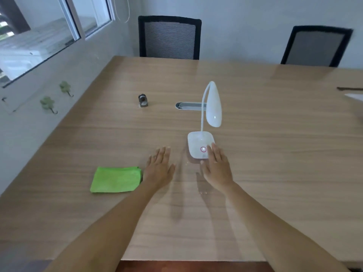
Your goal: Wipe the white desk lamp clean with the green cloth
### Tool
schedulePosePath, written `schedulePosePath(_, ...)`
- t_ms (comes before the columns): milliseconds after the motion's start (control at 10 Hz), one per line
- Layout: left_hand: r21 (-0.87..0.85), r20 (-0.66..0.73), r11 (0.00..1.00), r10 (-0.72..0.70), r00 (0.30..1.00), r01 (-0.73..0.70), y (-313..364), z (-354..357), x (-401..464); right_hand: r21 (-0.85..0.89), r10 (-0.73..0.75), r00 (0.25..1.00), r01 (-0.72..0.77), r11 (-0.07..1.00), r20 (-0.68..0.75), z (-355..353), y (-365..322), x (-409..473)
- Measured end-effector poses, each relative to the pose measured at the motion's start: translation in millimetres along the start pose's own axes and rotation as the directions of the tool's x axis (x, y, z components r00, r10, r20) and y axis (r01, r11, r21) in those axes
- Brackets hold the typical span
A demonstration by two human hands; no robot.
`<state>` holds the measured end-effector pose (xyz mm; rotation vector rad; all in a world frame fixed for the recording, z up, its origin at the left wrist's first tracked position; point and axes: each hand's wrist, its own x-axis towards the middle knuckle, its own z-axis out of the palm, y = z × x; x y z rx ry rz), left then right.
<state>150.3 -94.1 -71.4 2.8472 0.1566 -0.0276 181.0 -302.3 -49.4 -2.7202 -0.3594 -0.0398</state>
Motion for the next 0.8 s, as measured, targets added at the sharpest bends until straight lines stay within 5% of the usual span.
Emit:
schedulePosePath(300,0.066,-0.019,0.995,-0.069,0.997,0.070,12,36,-3,-0.051,-0.043,0.976,0.055,0.997,0.212,11,34,21)
schedulePosePath(800,0.060,-0.042,0.996,-0.065,0.997,0.068,13,33,-4,0.019,0.020,0.997,-0.021,1.000,0.077,22,26,9)
